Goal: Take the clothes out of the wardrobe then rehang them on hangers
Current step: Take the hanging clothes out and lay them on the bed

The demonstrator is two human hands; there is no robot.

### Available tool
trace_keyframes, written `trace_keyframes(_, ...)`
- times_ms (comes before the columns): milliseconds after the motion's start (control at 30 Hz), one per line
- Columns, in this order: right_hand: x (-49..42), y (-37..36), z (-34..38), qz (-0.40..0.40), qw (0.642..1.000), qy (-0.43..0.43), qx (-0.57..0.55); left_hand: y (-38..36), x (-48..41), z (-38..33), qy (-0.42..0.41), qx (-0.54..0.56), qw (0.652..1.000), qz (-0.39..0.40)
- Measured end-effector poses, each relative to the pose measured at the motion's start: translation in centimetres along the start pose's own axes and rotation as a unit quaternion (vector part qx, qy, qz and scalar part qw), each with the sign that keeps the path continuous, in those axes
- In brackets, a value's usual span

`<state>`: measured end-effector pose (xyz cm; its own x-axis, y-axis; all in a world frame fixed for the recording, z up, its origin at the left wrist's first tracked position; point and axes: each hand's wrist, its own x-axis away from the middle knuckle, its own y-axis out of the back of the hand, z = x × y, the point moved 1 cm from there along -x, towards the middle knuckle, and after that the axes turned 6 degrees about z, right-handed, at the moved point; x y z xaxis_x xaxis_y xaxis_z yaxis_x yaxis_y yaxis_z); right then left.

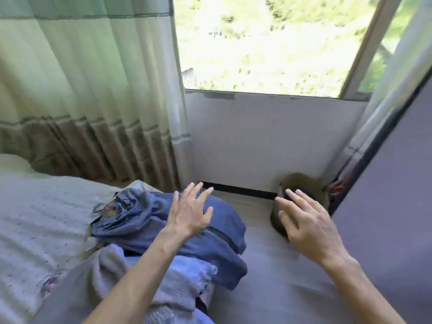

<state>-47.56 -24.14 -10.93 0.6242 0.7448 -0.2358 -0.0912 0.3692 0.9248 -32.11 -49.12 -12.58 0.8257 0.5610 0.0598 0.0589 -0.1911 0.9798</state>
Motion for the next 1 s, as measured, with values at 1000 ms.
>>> trace_keyframes(1000,30.9,14.3,-12.8,-0.197,0.688,-0.683,0.146,-4.3,-2.6,-58.9,-0.743,0.039,0.665,0.062)
